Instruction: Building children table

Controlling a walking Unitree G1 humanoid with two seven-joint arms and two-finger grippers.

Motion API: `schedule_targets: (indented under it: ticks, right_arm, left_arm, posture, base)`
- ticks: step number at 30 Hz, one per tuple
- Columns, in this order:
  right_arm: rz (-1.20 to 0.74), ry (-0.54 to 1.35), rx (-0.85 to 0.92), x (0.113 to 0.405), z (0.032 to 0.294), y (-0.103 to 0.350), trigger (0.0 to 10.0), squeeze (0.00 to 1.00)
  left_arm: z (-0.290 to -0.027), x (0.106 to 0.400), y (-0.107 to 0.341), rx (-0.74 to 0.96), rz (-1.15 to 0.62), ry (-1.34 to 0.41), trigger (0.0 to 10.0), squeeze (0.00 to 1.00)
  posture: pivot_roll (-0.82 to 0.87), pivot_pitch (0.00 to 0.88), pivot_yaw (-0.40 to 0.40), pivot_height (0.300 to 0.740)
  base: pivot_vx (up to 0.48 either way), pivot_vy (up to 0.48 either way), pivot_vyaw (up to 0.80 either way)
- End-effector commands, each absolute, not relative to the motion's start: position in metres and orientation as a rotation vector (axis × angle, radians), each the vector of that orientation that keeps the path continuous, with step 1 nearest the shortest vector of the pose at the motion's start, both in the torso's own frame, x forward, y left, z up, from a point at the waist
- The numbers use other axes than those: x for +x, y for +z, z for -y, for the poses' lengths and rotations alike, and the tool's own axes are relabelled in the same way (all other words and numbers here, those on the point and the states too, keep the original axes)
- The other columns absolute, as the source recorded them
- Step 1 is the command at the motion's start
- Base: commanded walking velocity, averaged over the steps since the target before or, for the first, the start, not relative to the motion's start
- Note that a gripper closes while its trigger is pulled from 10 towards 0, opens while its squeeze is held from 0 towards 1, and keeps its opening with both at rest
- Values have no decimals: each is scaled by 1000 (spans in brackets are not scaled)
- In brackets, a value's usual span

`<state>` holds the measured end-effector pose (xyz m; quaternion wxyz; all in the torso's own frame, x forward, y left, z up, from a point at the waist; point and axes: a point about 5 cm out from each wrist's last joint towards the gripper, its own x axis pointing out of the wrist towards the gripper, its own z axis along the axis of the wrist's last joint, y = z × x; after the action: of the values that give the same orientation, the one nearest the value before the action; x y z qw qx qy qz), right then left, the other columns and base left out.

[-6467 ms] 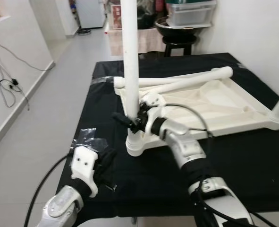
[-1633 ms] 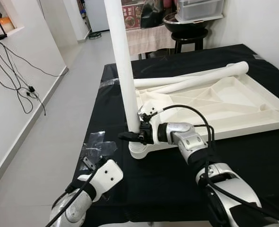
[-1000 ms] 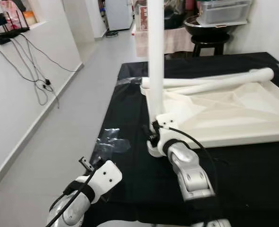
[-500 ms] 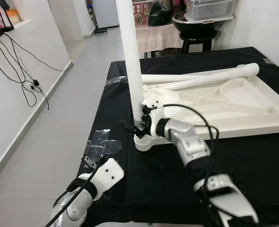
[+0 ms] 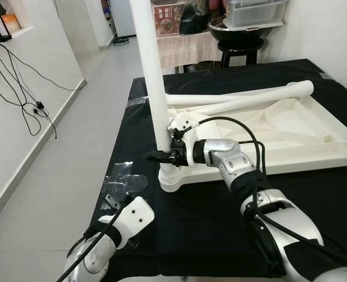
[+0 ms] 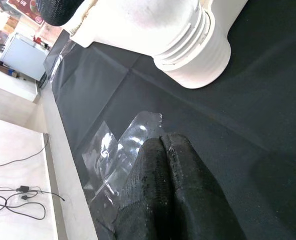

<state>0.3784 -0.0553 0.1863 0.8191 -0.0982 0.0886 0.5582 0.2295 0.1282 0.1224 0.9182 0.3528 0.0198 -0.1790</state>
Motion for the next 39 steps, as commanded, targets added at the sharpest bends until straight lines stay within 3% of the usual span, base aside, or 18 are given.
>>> schedule_targets:
  ticks: [1,9,10,11,12,13,14,15,16,25,26,27,35,36,37,38,39]
  right_arm:
    - [-215,1252,-181,373,42,182,0,0]
    - [-287,1143,-322,373,57,160,0,0]
    - [-223,849,-240,379,60,157,0,0]
    - [-223,849,-240,379,60,157,0,0]
    - [-215,656,-106,361,55,142,0,0]
    - [-215,656,-106,361,55,142,0,0]
    - [-223,477,-29,342,60,132,0,0]
    - [-223,477,-29,342,60,132,0,0]
    - [-214,363,-11,332,69,128,0,0]
    - [-163,387,-91,344,63,132,0,0]
    - [-164,405,-108,344,62,133,10000,0]
    - [-167,449,-80,344,58,135,10000,1000]
    - [-68,619,8,352,56,157,10000,1000]
    - [-45,716,3,354,57,166,10000,255]
    - [-41,807,-7,355,57,170,10000,255]
    - [-50,930,-48,355,58,171,10000,0]
    - [-50,930,-48,355,58,171,10000,0]
  left_arm:
    - [-130,230,119,736,-53,-364,10000,0]
    - [-127,227,118,736,-51,-365,10000,0]
    - [-126,226,118,736,-51,-365,10000,0]
    - [-126,226,118,736,-51,-365,10000,0]
    - [-127,225,119,736,-50,-365,10000,0]
    - [-127,225,119,736,-50,-365,10000,0]
    - [-127,224,119,738,-47,-365,10000,0]
    - [-127,224,119,738,-47,-365,10000,0]
    - [-128,223,119,737,-47,-365,10000,0]
    - [-128,226,118,736,-52,-365,10000,0]
    - [-128,226,118,736,-52,-365,10000,0]
    - [-127,226,117,736,-53,-364,10000,0]
    - [-127,227,116,737,-55,-364,10000,0]
    - [-127,228,116,737,-55,-364,10000,0]
    - [-127,228,116,737,-56,-363,10000,0]
    - [-127,228,116,737,-56,-363,10000,0]
    - [-127,228,116,737,-56,-363,10000,0]
  posture:
    - [-36,26,84,740]
    - [-28,34,53,740]
    - [-22,33,21,740]
    - [-22,33,21,740]
    - [-2,51,28,740]
    - [-2,51,28,740]
    - [-14,54,39,740]
    - [-14,54,39,740]
    - [-47,35,46,740]
    - [-53,27,47,740]
    - [-53,22,50,740]
    - [-53,22,51,740]
    - [-58,15,59,740]
    - [-57,15,62,740]
    - [-58,12,62,740]
    - [-51,12,64,740]
    - [-51,12,64,740]
  base:
    - [0,0,0]
    - [0,0,0]
    - [0,0,0]
    - [0,0,0]
    - [0,0,0]
    - [0,0,0]
    - [0,0,0]
    - [0,0,0]
    - [0,0,0]
    - [0,0,0]
    - [0,0,0]
    - [0,0,0]
    - [0,0,0]
    - [0,0,0]
    - [0,0,0]
    - [0,0,0]
    - [0,0,0]
